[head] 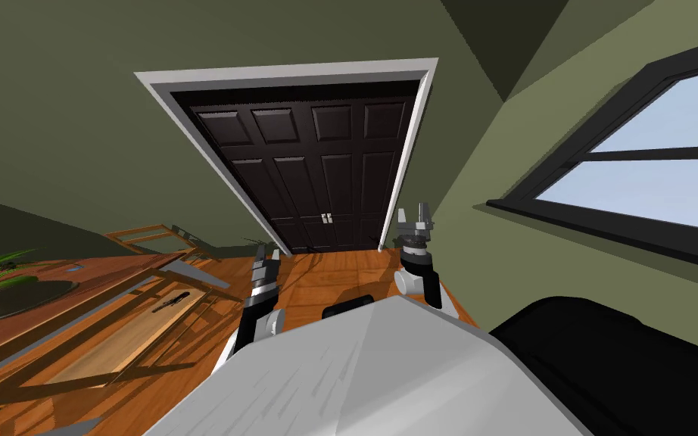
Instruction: Pull the door open
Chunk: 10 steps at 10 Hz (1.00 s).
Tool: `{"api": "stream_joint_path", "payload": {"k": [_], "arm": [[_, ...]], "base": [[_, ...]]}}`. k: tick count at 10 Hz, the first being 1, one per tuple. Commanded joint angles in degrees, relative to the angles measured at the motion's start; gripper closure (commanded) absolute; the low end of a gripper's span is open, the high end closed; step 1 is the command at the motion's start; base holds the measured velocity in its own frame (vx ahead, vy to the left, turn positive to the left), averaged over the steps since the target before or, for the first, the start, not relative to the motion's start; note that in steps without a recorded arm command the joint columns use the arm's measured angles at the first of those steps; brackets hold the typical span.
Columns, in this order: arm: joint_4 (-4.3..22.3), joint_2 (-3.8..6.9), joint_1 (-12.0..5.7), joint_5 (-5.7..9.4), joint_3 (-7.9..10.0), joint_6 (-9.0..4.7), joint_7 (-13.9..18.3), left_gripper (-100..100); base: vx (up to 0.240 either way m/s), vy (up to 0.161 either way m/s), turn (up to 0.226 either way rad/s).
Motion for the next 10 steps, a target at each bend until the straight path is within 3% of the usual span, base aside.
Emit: {"api": "stream_joint_path", "payload": {"k": [1,10], "arm": [[2.3,0.33,-0.65,0.13,-0.06,-0.48,0.4,-100],[16.1,2.16,-4.65,0.92,-0.33,-3.48,2.7,-100]], "base": [[0.093,-0.008,-0.044],[0.101,-0.003,-0.067]]}}
